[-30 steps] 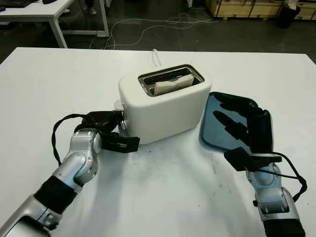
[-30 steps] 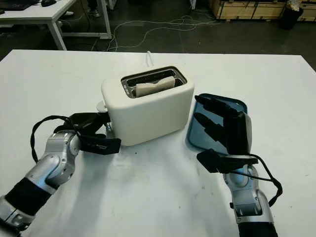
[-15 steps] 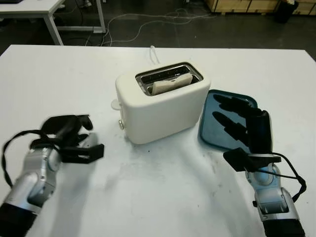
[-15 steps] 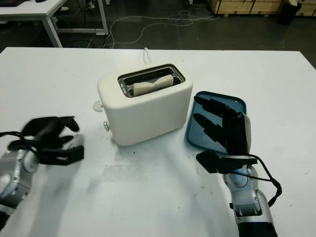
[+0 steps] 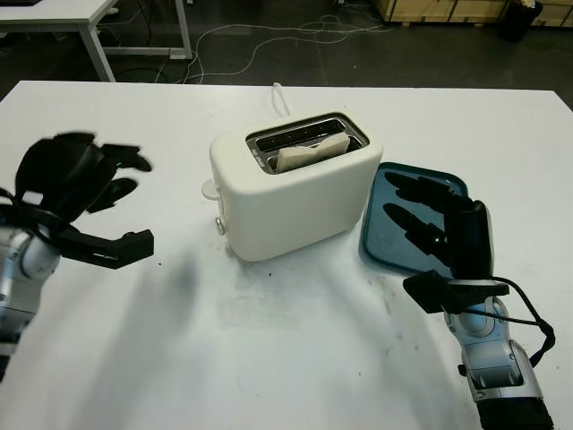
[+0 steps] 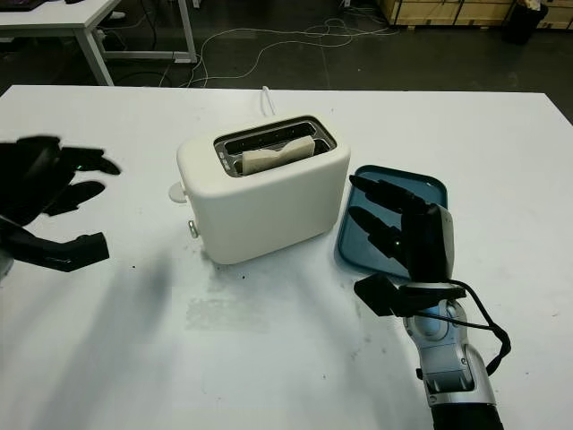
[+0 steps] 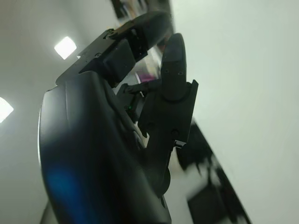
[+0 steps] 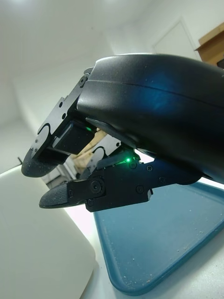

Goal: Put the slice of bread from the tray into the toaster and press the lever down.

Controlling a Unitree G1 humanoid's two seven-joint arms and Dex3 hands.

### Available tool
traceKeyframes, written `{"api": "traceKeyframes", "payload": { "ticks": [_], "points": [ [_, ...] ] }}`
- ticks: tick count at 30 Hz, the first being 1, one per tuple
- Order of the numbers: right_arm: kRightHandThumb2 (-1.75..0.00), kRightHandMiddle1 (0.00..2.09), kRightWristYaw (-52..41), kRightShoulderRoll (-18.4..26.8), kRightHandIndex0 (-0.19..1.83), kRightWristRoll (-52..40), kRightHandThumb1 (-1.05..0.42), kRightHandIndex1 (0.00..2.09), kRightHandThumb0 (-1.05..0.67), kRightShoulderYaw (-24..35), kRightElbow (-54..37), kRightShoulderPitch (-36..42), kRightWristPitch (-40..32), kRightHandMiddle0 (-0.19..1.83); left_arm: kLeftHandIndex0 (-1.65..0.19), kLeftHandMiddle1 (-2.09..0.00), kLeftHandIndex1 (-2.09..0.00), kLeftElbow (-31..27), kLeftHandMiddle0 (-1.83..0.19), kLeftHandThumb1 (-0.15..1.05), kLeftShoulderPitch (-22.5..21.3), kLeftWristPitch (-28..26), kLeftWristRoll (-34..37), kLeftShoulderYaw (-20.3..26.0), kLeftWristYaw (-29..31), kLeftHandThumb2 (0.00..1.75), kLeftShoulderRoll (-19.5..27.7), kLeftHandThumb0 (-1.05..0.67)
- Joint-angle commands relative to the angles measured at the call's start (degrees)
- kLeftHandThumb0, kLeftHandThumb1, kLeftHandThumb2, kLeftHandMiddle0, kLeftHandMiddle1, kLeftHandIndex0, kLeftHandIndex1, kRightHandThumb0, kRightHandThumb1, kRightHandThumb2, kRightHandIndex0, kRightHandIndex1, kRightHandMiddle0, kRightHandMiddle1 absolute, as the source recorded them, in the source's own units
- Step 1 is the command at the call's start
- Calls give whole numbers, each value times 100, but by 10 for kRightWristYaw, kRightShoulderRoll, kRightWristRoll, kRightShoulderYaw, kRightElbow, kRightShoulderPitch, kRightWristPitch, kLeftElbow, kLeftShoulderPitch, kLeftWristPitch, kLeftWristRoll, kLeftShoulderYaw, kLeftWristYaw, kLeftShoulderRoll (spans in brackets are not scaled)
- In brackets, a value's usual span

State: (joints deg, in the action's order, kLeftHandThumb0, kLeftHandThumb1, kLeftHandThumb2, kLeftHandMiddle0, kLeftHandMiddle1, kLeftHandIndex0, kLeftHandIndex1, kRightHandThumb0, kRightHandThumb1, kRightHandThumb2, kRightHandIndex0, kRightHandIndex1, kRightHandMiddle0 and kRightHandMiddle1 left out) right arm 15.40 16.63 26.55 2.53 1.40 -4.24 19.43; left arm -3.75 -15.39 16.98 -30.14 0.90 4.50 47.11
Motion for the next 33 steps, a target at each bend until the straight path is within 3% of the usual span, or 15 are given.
{"api": "traceKeyframes", "payload": {
  "ticks": [1,6,12,21,33],
  "points": [
    [-7,0,1,3,88,-2,-92,42,-40,0,-2,1,7,95,-86,-119,-45,24,-65,92,-29,56,32,-2,16,13,10,-32],
    [-8,0,0,2,87,-2,-92,41,-41,-1,-2,1,5,95,-92,-125,-43,101,-71,92,-99,161,62,-35,52,6,-3,-31],
    [-8,0,3,5,88,-3,-92,41,-40,0,4,0,14,95,-101,-104,-27,152,-83,88,-149,223,50,-64,70,0,-17,-28],
    [-8,0,1,4,87,-8,-92,42,-40,0,3,1,13,95,-109,-110,-25,203,-87,83,-165,279,40,-70,57,0,-34,-23],
    [-8,0,7,5,87,-1,-92,41,-40,-1,8,1,19,96,-113,-114,-25,242,-88,77,-174,303,11,-73,35,0,-47,-17]
  ]
}}
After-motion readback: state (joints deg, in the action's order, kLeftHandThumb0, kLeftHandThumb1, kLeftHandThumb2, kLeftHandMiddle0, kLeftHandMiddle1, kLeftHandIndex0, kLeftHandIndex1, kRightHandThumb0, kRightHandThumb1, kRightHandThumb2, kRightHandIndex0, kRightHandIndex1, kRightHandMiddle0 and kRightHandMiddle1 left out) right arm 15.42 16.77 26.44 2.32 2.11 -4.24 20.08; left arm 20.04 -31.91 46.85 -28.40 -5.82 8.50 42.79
